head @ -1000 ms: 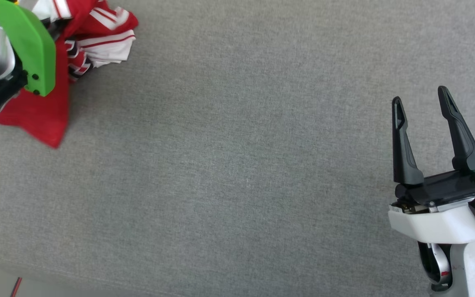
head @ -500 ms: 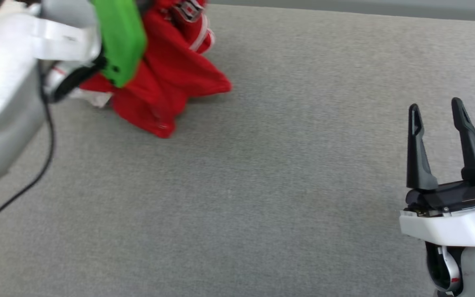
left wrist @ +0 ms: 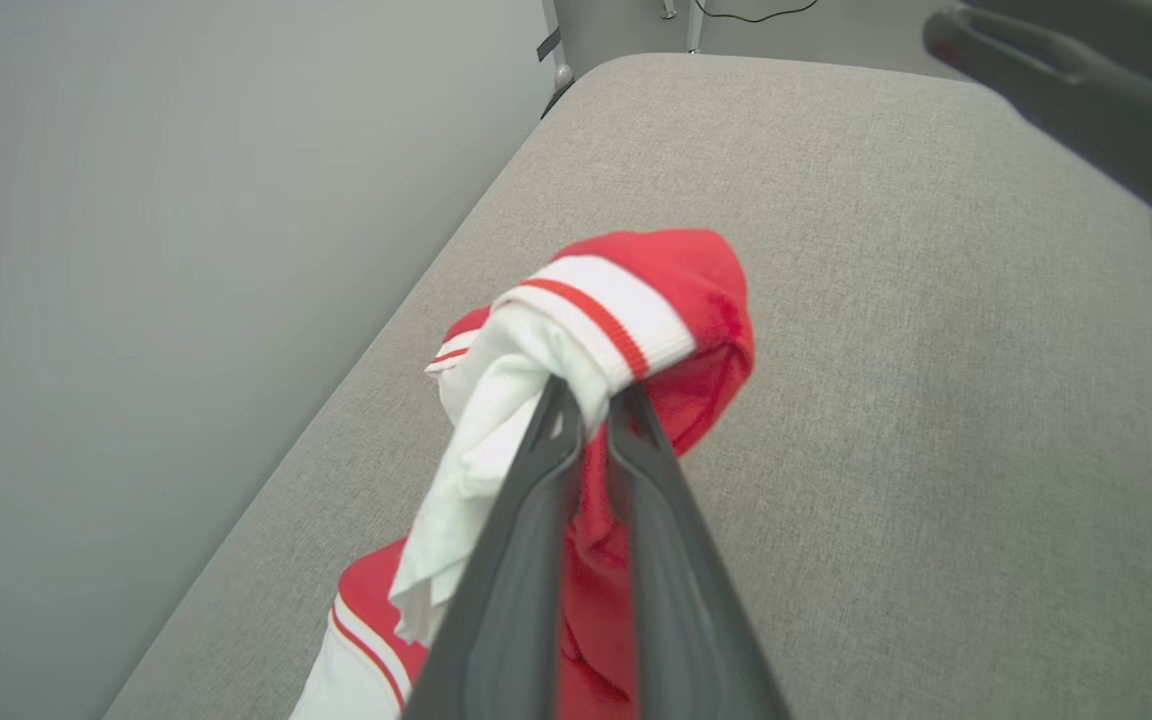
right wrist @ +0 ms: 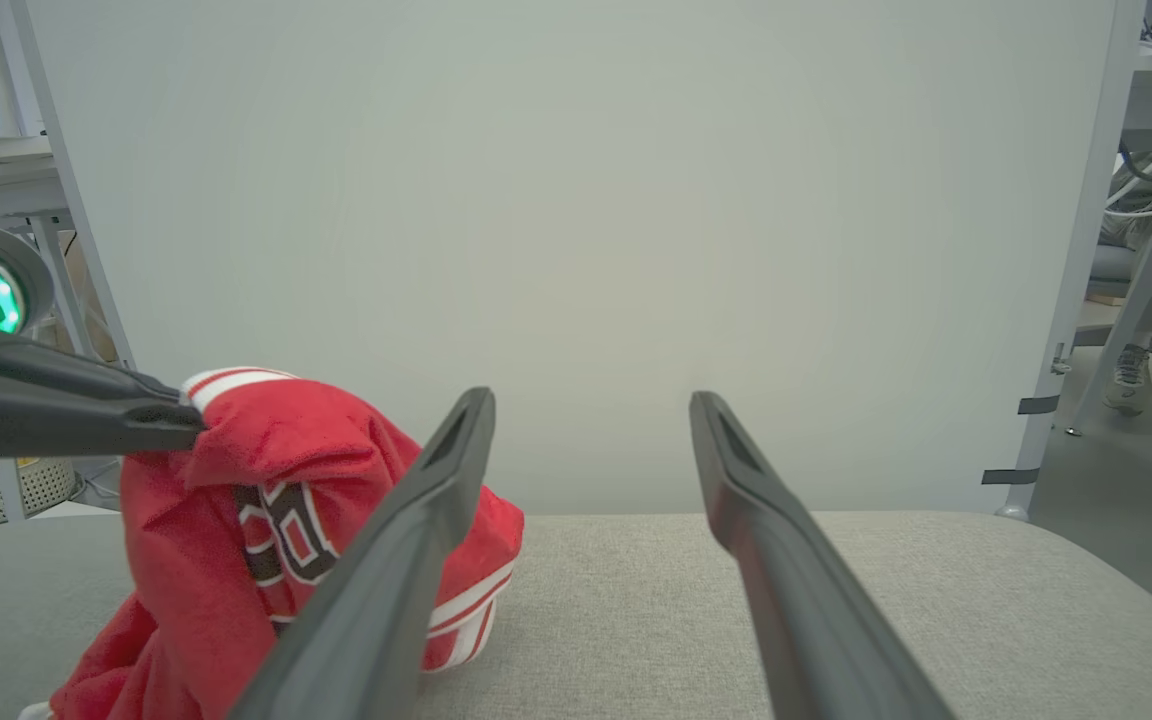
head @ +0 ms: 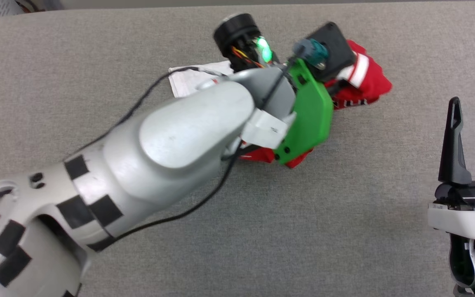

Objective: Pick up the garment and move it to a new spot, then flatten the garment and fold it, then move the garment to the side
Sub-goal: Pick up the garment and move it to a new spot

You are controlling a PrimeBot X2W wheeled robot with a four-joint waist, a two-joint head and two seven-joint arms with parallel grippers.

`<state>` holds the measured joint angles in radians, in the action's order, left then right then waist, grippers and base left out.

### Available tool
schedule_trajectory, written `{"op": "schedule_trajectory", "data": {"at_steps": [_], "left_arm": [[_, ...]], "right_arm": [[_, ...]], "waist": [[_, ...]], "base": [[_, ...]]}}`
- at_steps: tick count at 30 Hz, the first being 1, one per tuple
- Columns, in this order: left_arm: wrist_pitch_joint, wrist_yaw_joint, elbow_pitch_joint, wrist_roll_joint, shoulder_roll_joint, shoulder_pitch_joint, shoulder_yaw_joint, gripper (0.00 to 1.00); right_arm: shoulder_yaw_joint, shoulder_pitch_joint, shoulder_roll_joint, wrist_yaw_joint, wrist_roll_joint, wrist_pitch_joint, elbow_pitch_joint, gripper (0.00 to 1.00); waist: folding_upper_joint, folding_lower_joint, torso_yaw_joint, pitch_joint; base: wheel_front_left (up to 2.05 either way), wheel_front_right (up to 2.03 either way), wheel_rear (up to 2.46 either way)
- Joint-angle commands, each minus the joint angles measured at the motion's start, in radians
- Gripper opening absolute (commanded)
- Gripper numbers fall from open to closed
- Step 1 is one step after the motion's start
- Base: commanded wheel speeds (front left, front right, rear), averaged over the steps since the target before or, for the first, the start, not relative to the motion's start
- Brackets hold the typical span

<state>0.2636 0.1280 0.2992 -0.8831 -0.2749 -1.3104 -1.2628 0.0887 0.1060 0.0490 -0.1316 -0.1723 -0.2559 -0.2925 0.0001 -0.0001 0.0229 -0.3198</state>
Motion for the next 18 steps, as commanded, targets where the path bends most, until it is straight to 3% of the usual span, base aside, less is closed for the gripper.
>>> {"op": "schedule_trajectory", "data": {"at_steps": [1, 5, 7, 18], "left_arm": [[-0.012, 0.003, 0.018, 0.031, 0.036, 0.032, -0.008, 0.00], [-0.004, 0.003, 0.063, 0.071, 0.148, 0.109, -0.016, 0.00], [0.040, 0.003, 0.069, 0.143, 0.180, 0.166, -0.017, 0.00], [0.144, 0.003, 0.047, 0.309, 0.224, 0.438, -0.017, 0.00]], "right_arm": [[0.009, 0.018, 0.001, 0.001, -0.007, -0.006, -0.005, 1.00], [0.033, 0.036, 0.001, 0.001, -0.011, -0.006, -0.008, 1.00], [0.045, 0.048, 0.001, 0.001, -0.015, -0.006, -0.008, 1.00], [0.043, 0.073, 0.001, 0.001, -0.021, -0.006, 0.001, 1.00]], "waist": [[-0.0001, 0.0001, 0.025, -0.029], [-0.0001, 0.0001, 0.048, -0.058], [-0.0001, 0.0001, 0.062, -0.073], [-0.0001, 0.0001, 0.097, -0.118]], "base": [[0.00, 0.00, 0.00], [0.00, 0.00, 0.00], [0.00, 0.00, 0.00], [0.00, 0.00, 0.00]]}}
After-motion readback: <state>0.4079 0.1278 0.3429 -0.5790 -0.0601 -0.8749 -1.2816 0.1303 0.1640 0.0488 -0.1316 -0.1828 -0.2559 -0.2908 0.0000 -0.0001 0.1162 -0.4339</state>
